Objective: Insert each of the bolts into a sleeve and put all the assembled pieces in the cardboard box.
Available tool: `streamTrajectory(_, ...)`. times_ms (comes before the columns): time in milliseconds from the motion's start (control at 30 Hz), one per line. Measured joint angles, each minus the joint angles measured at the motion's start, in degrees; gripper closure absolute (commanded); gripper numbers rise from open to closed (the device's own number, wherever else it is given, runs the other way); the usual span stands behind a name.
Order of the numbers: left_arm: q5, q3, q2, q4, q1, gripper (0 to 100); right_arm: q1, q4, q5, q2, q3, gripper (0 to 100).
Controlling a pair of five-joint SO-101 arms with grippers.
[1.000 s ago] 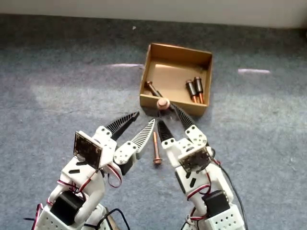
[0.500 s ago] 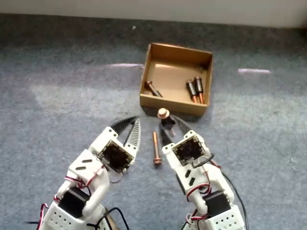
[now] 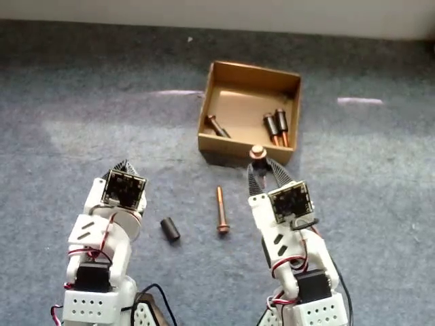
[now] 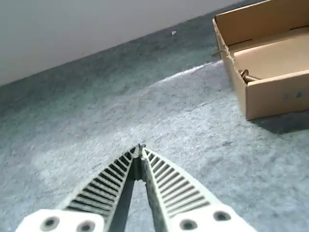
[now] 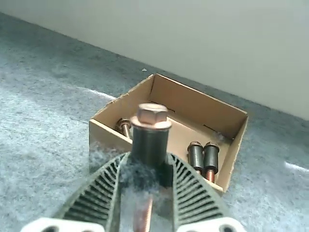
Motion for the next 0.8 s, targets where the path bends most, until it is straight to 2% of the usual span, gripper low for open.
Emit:
streamTrajectory(200,0.5,0.1,0.0,5.8,-0.8,99,1.3,10.5,-0.4,7.2,-5.7,99.3)
streamTrajectory(433,3.6,0.1,0.0,6.1,-0.8,99,1.3,11.0,-0.5,29.1,-25.1,99.3)
streamTrajectory(800,3.6,0.1,0.0,6.1,-0.8,99,1.6,-3.7,-0.5,72.8,-51.3,99.3)
